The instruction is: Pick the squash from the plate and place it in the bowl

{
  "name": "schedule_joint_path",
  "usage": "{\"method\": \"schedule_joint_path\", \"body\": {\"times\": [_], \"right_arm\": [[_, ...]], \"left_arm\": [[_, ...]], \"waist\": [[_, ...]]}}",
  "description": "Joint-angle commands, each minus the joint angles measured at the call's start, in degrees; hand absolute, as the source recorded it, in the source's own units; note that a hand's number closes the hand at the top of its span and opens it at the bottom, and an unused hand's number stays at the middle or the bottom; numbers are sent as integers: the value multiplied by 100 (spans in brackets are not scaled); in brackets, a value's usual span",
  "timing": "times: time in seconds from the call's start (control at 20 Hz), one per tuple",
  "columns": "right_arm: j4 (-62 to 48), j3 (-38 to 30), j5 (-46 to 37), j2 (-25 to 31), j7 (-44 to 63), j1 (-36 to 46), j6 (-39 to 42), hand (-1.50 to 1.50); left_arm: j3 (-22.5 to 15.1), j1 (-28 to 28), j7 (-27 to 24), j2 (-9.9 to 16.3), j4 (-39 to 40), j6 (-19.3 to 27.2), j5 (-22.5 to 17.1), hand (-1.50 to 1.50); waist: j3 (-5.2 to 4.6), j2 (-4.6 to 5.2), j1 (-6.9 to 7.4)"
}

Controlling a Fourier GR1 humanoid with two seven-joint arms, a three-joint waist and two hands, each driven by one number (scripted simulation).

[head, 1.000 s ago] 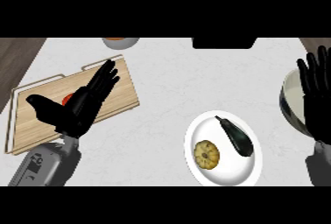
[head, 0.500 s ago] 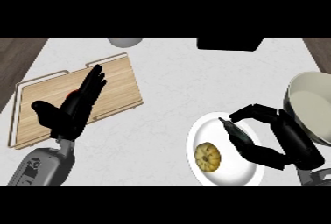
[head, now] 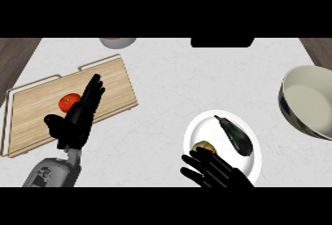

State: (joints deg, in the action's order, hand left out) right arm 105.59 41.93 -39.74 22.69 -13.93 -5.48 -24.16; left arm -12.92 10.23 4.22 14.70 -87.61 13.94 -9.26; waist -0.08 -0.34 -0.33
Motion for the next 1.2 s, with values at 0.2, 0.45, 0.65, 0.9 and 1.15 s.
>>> {"method": "schedule_joint_path", "body": {"times": [0.2,0.45,0.65,0.9,1.15], "right_arm": [[1043,558,-2810,-556,2295,-393,590,-150],[1460,736,-3126,-1150,3530,-152,2321,-150],[979,654,-3378,-1548,4135,55,3057,-150],[560,796,-3522,-1937,4771,105,3473,-150],[508,411,-3205,-1290,4364,-225,3233,-150]], "left_arm": [[134,-1,-120,-80,261,-2,97,0],[255,-91,-234,-22,188,-249,-25,0],[62,-179,-184,-197,-46,-43,221,0],[130,-89,-74,-252,52,-56,307,0],[232,-297,-117,-295,-98,-295,379,0]], "waist": [[-6,14,-73],[-3,32,4],[2,34,43],[5,38,44],[9,31,27]]}}
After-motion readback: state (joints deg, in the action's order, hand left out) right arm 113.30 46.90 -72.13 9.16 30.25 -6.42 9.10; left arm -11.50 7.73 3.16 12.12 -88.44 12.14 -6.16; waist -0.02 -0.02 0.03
